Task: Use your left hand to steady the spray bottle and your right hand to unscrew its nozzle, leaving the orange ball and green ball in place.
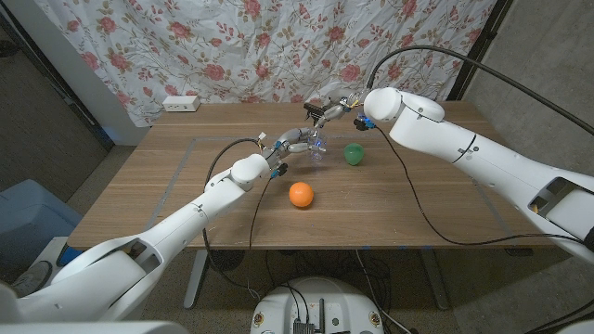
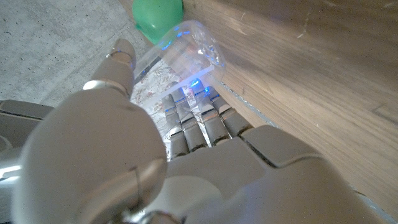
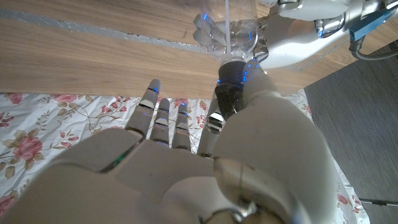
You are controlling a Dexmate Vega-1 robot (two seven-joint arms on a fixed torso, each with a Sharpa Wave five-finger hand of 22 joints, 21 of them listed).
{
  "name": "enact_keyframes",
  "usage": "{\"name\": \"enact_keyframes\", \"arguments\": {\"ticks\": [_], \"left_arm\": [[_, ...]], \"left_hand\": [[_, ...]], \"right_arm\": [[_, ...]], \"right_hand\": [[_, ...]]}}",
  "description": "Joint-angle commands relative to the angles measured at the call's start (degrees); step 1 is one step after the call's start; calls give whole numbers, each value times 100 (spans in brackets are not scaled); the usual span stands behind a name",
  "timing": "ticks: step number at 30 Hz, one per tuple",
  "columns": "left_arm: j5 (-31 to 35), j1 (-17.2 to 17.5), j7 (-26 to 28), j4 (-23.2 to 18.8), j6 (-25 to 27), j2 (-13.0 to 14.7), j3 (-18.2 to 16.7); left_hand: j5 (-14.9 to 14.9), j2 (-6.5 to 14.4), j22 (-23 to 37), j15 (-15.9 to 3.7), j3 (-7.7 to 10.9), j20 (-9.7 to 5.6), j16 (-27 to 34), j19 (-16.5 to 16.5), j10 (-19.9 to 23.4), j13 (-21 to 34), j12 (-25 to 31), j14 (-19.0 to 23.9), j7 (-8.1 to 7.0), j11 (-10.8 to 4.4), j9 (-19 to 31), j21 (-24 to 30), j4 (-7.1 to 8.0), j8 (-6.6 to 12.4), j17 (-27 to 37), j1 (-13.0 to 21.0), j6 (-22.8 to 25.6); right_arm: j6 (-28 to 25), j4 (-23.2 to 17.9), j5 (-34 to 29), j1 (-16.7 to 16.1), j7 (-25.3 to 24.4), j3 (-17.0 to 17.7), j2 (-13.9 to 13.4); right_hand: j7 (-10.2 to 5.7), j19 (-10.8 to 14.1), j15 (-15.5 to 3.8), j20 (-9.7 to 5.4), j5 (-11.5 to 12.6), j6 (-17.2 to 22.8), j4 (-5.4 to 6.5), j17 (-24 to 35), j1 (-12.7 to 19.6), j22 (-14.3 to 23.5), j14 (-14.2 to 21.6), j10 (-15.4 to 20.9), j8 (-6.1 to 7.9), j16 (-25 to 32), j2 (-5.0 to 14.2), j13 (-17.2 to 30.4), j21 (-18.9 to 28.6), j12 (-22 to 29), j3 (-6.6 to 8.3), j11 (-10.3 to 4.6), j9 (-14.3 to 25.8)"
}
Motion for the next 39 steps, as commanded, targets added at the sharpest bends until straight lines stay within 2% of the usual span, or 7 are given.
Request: {"name": "enact_keyframes", "arguments": {"ticks": [1, 39], "left_arm": [[9, 30, 37, -73, 65, 23, -4], [14, 138, 70, -259, 101, 109, -30]], "left_hand": [[-5, 896, 31, -577, 332, -80, 30, 50, 202, 28, 12, 27, 6, -152, 11, 8, 303, 17, 28, -810, 111], [-6, 883, 32, -570, 337, -77, 35, 45, 183, 19, -25, 23, -8, -150, 14, 5, 302, 0, 36, -814, 105]], "right_arm": [[97, 2, 168, -46, -9, 142, -69], [344, -500, 601, -222, -78, 641, -447]], "right_hand": [[-100, 65, 7, 7, 5, 166, 21, 16, 34, 3, 63, 50, 48, 27, 35, -7, 14, 28, 15, -16, 18], [-23, 64, 22, 36, 7, 160, 65, 29, -74, 4, 77, 98, 48, 33, 72, -9, -8, -8, -13, 12, -2]]}}
